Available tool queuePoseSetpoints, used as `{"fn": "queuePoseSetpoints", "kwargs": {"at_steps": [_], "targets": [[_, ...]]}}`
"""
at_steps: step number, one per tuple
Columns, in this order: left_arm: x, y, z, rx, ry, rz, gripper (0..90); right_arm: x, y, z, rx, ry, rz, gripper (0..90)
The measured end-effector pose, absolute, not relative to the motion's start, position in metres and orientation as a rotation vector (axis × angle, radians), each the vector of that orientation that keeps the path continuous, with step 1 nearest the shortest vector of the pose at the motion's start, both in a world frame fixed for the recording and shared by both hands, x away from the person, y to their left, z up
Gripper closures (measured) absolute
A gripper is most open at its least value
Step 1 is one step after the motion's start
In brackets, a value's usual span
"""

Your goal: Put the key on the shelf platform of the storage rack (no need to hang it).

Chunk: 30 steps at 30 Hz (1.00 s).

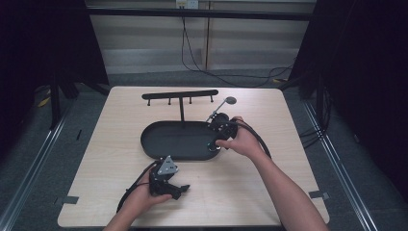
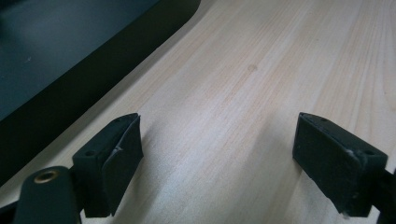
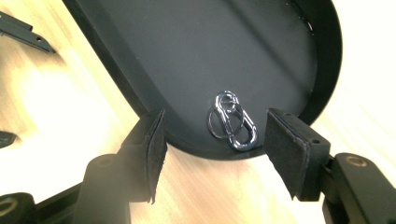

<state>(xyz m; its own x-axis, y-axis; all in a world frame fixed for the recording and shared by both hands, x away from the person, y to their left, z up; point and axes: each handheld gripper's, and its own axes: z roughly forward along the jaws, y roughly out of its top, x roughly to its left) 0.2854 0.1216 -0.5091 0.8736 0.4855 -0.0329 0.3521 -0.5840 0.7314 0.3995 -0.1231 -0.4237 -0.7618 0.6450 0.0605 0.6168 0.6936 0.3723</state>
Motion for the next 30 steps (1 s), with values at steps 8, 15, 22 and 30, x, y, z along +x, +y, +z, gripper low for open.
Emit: {"fn": "queuePoseSetpoints", "kwargs": {"at_steps": [8, 15, 22, 30], "targets": [[0.285, 0.122, -0.509, 2.252, 0.6, 0.218, 15.5, 0.392, -0.13, -0.421, 1.048, 2.832, 0.593, 38.3], [0.285, 0.122, -0.509, 2.252, 0.601, 0.217, 15.5, 0.386, -0.136, -0.419, 1.04, 2.831, 0.609, 37.7], [0.285, 0.122, -0.509, 2.25, 0.602, 0.214, 15.5, 0.38, -0.144, -0.418, 1.045, 2.831, 0.622, 36.8], [0.285, 0.121, -0.509, 2.25, 0.605, 0.215, 15.4, 0.374, -0.151, -0.417, 1.048, 2.83, 0.637, 35.9]]}}
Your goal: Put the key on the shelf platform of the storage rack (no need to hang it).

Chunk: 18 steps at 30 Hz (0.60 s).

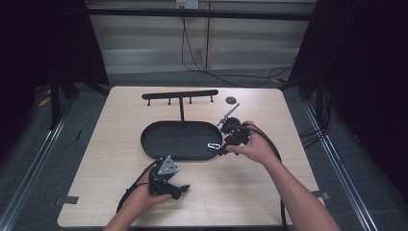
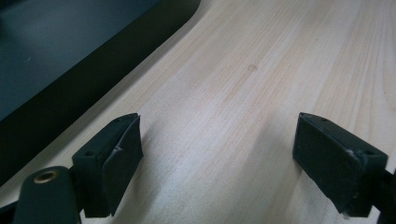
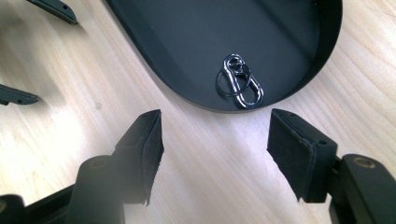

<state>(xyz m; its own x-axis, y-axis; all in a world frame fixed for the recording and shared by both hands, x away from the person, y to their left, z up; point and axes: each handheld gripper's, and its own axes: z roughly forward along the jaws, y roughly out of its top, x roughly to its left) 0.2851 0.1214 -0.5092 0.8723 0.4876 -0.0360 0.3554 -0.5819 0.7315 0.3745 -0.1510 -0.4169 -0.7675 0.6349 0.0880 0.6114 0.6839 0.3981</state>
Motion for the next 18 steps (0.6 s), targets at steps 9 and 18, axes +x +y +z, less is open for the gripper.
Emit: {"fn": "queuePoseSetpoints", "kwargs": {"at_steps": [9, 18], "targets": [[0.286, 0.122, -0.509, 2.263, 0.593, 0.216, 15.4, 0.369, -0.159, -0.416, 1.037, 2.834, 0.633, 34.6], [0.286, 0.122, -0.509, 2.263, 0.593, 0.215, 15.4, 0.362, -0.167, -0.414, 1.037, 2.83, 0.638, 34.9]]}}
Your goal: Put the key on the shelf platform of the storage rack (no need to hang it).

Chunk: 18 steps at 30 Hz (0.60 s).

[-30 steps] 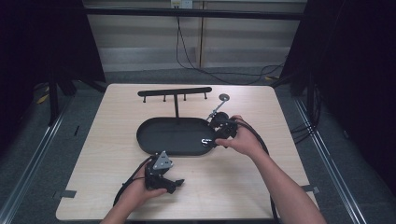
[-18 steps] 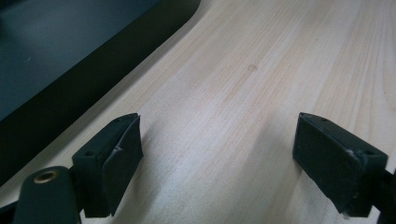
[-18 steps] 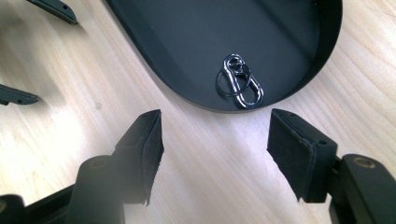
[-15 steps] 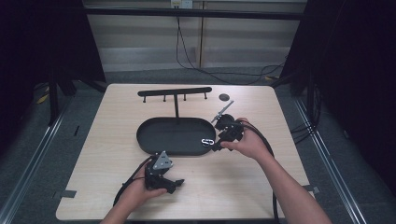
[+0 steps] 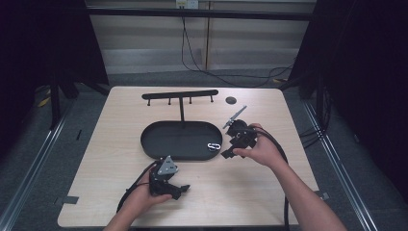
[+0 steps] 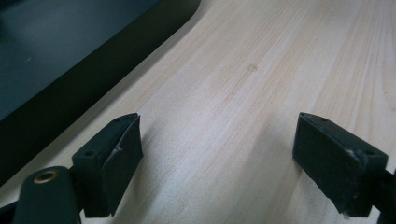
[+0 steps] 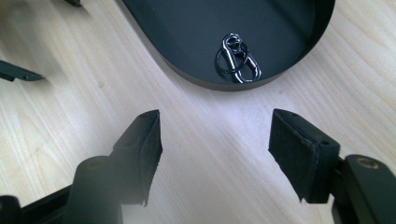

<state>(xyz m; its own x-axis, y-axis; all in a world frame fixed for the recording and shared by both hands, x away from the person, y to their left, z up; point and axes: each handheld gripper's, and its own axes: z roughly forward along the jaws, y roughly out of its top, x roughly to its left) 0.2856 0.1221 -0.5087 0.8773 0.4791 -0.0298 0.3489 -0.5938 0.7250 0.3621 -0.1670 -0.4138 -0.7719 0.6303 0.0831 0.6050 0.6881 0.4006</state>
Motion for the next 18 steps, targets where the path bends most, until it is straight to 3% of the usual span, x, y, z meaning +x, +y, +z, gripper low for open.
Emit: {"fn": "queuePoseSetpoints", "kwargs": {"at_steps": [18], "targets": [[0.286, 0.122, -0.509, 2.262, 0.594, 0.216, 15.4, 0.346, -0.181, -0.42, 1.047, 2.819, 0.631, 34.1]]}}
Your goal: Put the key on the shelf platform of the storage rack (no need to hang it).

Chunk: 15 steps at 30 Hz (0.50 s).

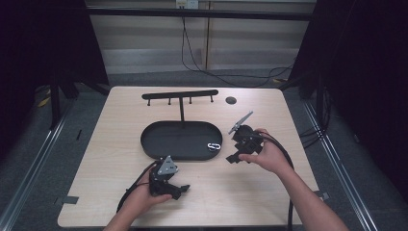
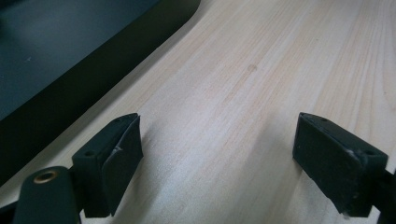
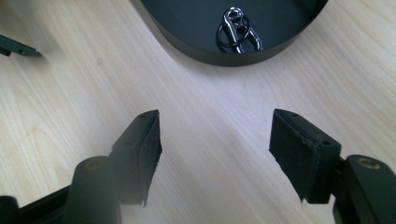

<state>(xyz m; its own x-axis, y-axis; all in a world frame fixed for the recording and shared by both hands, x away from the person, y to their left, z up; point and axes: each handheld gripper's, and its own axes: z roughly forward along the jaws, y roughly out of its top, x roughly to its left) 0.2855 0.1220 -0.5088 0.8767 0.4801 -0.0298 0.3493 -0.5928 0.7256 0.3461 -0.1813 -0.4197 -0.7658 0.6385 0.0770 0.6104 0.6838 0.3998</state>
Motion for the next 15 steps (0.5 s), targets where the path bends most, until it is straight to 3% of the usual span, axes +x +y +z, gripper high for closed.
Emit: {"fn": "queuePoseSetpoints", "kwargs": {"at_steps": [15], "targets": [[0.286, 0.122, -0.509, 2.262, 0.594, 0.216, 15.4, 0.329, -0.199, -0.427, 1.062, 2.814, 0.651, 33.7]]}}
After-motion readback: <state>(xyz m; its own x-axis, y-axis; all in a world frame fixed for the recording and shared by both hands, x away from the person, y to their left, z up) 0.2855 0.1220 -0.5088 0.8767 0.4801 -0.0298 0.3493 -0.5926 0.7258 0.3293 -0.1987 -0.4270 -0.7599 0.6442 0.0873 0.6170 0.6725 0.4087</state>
